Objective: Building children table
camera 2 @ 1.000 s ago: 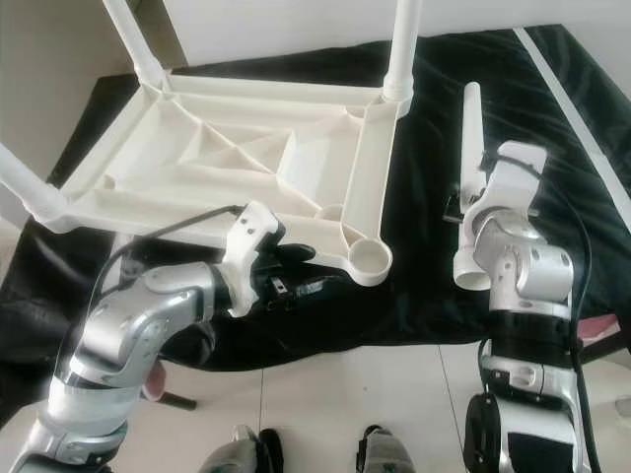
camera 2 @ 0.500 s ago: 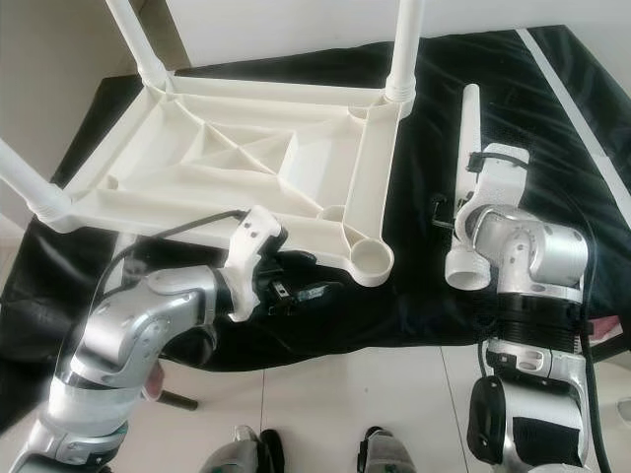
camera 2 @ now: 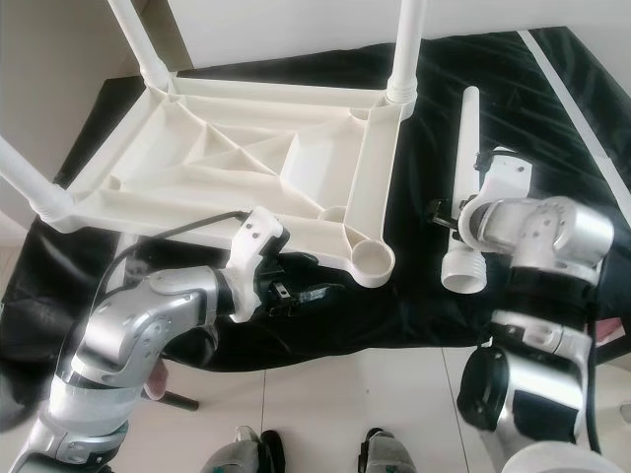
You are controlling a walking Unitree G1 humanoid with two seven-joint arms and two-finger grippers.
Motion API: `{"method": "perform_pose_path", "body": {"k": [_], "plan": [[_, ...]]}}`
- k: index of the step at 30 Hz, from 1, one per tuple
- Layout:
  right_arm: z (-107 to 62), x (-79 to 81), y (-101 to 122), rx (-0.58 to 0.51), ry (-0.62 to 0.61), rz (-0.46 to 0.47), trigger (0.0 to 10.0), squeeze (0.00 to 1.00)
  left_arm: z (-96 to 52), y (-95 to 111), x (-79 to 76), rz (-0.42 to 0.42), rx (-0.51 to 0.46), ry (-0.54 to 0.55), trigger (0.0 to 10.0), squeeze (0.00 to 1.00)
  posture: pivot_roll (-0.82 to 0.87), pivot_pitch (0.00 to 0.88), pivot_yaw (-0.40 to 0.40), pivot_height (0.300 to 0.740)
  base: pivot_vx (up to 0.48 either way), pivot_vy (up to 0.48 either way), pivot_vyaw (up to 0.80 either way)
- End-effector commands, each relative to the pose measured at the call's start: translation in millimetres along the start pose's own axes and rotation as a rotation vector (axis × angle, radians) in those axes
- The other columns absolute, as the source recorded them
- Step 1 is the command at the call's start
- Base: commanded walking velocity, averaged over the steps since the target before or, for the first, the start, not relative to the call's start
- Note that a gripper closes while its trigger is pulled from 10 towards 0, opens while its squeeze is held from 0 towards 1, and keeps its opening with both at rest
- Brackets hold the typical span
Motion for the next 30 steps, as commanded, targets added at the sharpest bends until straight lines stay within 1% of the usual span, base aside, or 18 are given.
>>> {"method": "perform_pose_path", "body": {"k": [1,3,4,7,10,13,15,17,18,20,21,22,23,25,26,28,29,30], "plan": [[12.4,-16.4,-37,0.179,-0.052,0.014,9.2,0.0,0.1,1,-2.8,0.011,0.001,-0.014,10.0,0.0,-0.04,0.154,0.103,0.74,0.0,0.0,0.0],[13.1,-15.0,-37,0.202,-0.042,0.027,9.2,0.0,0.5,2,-2.0,0.01,0.0,-0.011,10.0,0.0,-0.04,0.15,0.101,0.74,0.0,0.0,0.0],[14.5,-13.4,-38,0.214,-0.038,0.033,0.2,0.0,0.5,2,-1.8,0.012,-0.002,-0.01,10.0,0.0,-0.04,0.145,0.098,0.74,0.0,0.0,0.0],[15.7,-11.9,-39,0.228,-0.039,0.041,0.2,0.0,0.5,3,-1.6,0.014,-0.004,-0.008,10.0,0.0,-0.04,0.143,0.097,0.74,0.0,0.0,0.0],[16.2,-1.4,-35,0.207,-0.016,-0.007,0.0,0.0,-0.3,4,0.3,0.011,-0.009,0.003,10.0,0.0,-0.03,0.13,0.09,0.74,0.0,0.0,0.0],[16.6,2.7,-32,0.19,-0.007,-0.019,0.0,0.0,-0.5,4,1.3,0.011,-0.012,0.007,10.0,0.0,-0.03,0.128,0.085,0.74,0.0,0.0,0.0],[16.7,8.7,-25,0.145,0.014,-0.036,0.0,0.0,-0.8,5,2.9,0.008,-0.016,0.017,10.0,0.0,-0.03,0.124,0.079,0.74,0.0,0.0,0.0],[13.9,21.1,-10,0.044,0.067,-0.043,0.0,0.0,-2.0,6,6.1,0.007,-0.021,0.034,10.0,0.0,-0.03,0.119,0.071,0.74,0.0,0.0,0.0],[13.9,21.1,-10,0.044,0.067,-0.043,0.0,0.0,-2.0,6,6.1,0.007,-0.021,0.034,10.0,0.0,-0.03,0.119,0.071,0.74,0.0,0.0,0.0],[7.5,31.8,11,-0.096,0.108,-0.046,0.0,0.0,-4.0,9,10.4,-0.007,-0.037,0.056,10.0,0.0,-0.03,0.122,0.066,0.74,0.0,0.0,0.0],[1.8,37.0,24,-0.191,0.13,-0.035,1.1,0.0,-5.7,10,13.6,-0.013,-0.043,0.07,10.0,0.0,-0.03,0.124,0.066,0.74,0.0,0.0,0.0],[-2.0,38.9,30,-0.24,0.145,-0.017,2.7,0.0,-6.8,10,15.6,-0.013,-0.043,0.079,10.0,0.0,-0.02,0.124,0.063,0.74,0.0,0.0,0.0],[-4.8,40.0,35,-0.274,0.154,-0.003,2.7,0.0,-7.5,10,16.9,-0.013,-0.043,0.085,10.0,0.0,-0.02,0.124,0.063,0.74,0.0,0.0,0.0],[-6.4,40.5,37,-0.293,0.159,0.005,2.7,0.0,-7.9,10,17.7,-0.013,-0.042,0.088,10.0,0.0,-0.02,0.124,0.063,0.74,0.0,0.0,0.0],[-10.4,43.6,42,-0.337,0.196,0.021,10.0,0.0,-9.6,9,21.2,-0.02,-0.045,0.101,10.0,0.0,-0.03,0.125,0.059,0.74,0.0,0.0,0.0],[-16.5,45.5,47,-0.401,0.239,0.068,10.0,0.0,-13.3,11,27.6,-0.022,-0.054,0.125,10.0,0.0,-0.03,0.129,0.055,0.74,0.0,0.0,0.0],[-16.5,45.5,47,-0.401,0.239,0.068,10.0,0.0,-13.3,11,27.6,-0.022,-0.054,0.125,10.0,0.0,-0.03,0.129,0.055,0.74,0.0,0.0,0.0],[-17.3,45.9,46,-0.403,0.255,0.091,10.0,0.0,-14.6,11,30.2,-0.021,-0.059,0.135,10.0,0.0,-0.03,0.128,0.053,0.74,0.0,0.0,0.0]]}}
Point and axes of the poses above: a point about 5 cm out from each wrist's last joint towards the gripper, its own z axis pointing out of the wrist towards the gripper, its own y axis along the axis of the wrist's last joint, x = y × z, the point moved 6 cm from there along z, pointing out of the wrist towards the gripper, and after that the axes turned 15 degrees about z, right-handed, at the moved point
